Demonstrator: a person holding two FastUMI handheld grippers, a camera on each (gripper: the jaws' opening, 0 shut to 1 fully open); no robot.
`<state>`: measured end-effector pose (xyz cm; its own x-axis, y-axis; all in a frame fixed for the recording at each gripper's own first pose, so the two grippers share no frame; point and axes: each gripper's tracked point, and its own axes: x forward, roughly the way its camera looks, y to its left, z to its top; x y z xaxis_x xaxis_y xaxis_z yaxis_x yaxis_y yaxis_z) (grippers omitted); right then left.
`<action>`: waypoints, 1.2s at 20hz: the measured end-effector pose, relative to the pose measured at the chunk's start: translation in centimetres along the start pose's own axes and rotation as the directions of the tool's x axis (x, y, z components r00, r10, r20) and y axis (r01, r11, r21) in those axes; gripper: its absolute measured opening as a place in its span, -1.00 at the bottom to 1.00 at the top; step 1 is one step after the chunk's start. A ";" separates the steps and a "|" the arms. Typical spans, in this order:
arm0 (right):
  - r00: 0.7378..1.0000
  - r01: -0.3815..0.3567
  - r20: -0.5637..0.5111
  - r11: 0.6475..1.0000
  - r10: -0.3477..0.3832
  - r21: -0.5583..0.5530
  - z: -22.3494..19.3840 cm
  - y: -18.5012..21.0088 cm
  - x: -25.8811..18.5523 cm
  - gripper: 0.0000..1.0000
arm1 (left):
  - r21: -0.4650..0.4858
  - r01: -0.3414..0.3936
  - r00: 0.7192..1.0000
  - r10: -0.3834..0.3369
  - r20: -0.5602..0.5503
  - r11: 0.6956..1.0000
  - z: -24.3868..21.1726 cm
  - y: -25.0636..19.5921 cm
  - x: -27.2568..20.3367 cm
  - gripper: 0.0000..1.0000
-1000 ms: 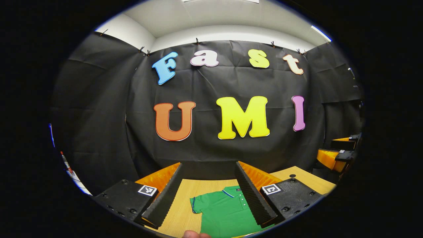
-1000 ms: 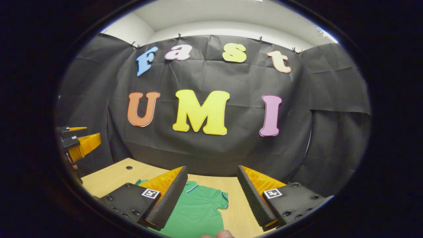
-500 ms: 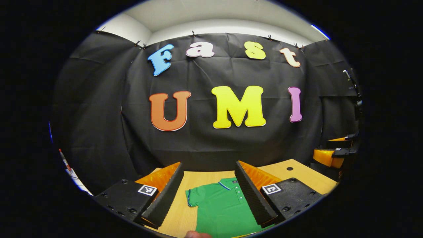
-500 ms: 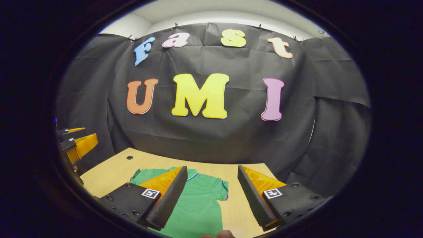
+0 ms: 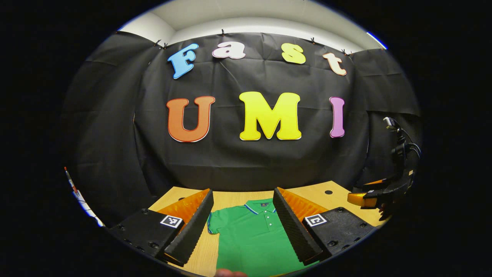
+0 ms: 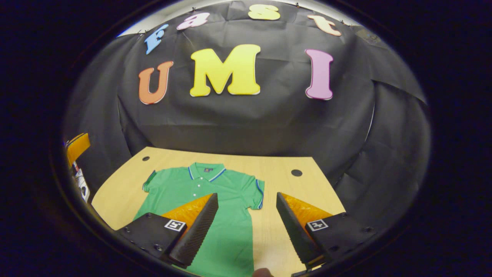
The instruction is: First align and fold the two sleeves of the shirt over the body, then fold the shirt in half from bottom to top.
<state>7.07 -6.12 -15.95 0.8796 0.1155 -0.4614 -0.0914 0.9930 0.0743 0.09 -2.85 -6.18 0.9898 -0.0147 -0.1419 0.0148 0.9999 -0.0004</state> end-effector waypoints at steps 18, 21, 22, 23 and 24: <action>0.936 -0.034 -0.347 0.997 0.055 0.066 -6.1 -4.4 20.7 0.96 | -0.024 -0.106 0.979 0.100 -0.179 0.994 -5.3 -0.3 0.8 0.99; 0.927 -0.045 -0.369 0.997 0.065 0.064 -7.2 -4.1 23.1 0.96 | -0.020 -0.118 0.975 0.112 -0.191 0.993 -5.5 -0.6 1.1 0.99; 0.924 -0.048 -0.375 0.996 0.072 0.073 -7.3 -3.9 23.9 0.96 | -0.015 -0.121 0.974 0.116 -0.196 0.992 -5.7 -0.6 1.2 0.99; 0.921 -0.047 -0.383 0.996 0.075 0.082 -7.4 -3.9 24.5 0.96 | -0.014 -0.126 0.971 0.120 -0.204 0.992 -6.0 -0.6 1.2 0.99; 0.918 -0.042 -0.389 0.996 0.071 0.083 -7.5 -4.0 25.2 0.96 | -0.019 -0.129 0.970 0.122 -0.212 0.992 -6.3 -0.5 1.3 0.99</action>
<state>26.07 -7.00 -34.50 0.6196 0.1857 -0.7626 -0.0891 0.9820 0.1668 0.45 -3.41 -12.54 0.9315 0.1078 -0.3474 -0.1151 0.9934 -0.0005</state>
